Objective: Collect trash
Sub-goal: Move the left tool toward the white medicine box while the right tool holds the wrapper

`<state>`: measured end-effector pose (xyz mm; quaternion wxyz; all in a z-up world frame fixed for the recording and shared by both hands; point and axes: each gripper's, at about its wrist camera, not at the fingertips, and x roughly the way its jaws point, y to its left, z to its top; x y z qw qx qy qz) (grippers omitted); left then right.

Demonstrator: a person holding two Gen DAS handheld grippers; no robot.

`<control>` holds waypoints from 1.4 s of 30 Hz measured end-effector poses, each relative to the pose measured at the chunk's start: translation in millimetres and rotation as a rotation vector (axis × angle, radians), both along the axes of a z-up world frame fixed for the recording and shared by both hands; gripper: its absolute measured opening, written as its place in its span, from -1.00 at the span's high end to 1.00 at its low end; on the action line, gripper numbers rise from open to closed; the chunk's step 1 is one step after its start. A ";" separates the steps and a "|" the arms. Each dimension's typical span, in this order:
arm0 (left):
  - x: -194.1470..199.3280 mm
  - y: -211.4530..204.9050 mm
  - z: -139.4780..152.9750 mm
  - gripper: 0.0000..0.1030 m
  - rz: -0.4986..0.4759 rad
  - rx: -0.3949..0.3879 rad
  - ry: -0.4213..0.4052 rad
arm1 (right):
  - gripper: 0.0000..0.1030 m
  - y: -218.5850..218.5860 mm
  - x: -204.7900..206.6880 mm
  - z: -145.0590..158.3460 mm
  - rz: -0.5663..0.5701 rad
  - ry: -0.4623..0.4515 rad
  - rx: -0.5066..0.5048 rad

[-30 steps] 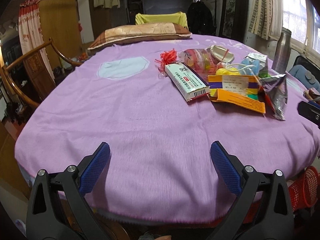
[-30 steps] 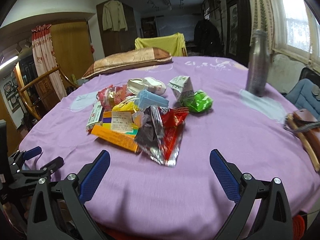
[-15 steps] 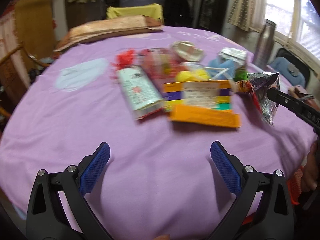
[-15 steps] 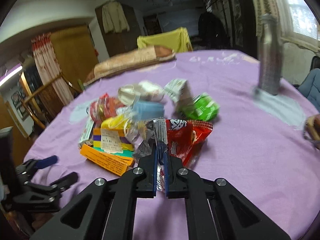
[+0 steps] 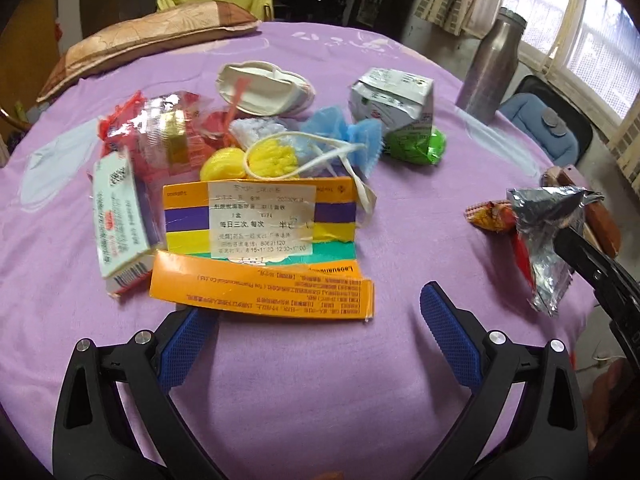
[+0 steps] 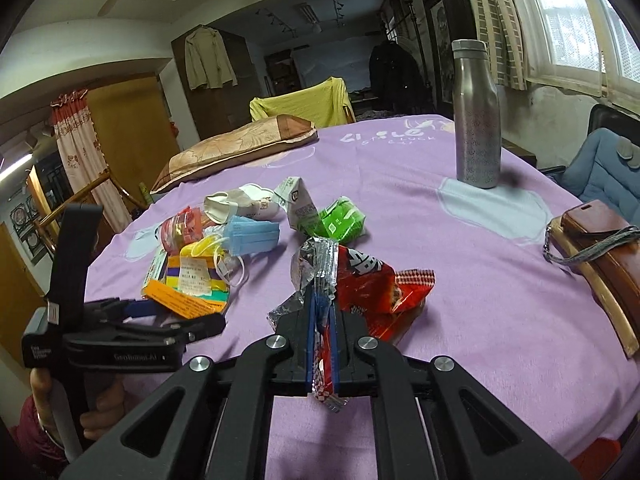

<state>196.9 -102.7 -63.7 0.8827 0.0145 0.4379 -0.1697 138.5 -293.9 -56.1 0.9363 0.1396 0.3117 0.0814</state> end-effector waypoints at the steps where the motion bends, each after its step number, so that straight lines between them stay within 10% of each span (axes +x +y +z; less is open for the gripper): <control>1: 1.7 3.6 0.5 -0.87 0.016 0.024 0.003 | 0.86 1.1 -2.5 -0.3 0.003 -0.001 0.001; 13: -26.1 155.8 11.4 -0.87 0.362 0.085 -0.013 | 0.83 12.0 -7.4 7.3 0.055 -0.032 0.041; 22: -18.7 43.5 13.2 -0.87 0.045 0.068 -0.021 | 0.83 12.8 -15.4 14.1 0.029 -0.046 0.004; 30: 5.8 -14.9 -7.8 -0.88 0.047 0.193 0.018 | 0.83 0.8 -13.4 4.2 0.026 -0.035 0.034; 42: -9.3 116.1 -11.1 -0.89 0.307 0.147 0.076 | 0.83 -5.3 -17.7 3.5 0.048 -0.051 0.080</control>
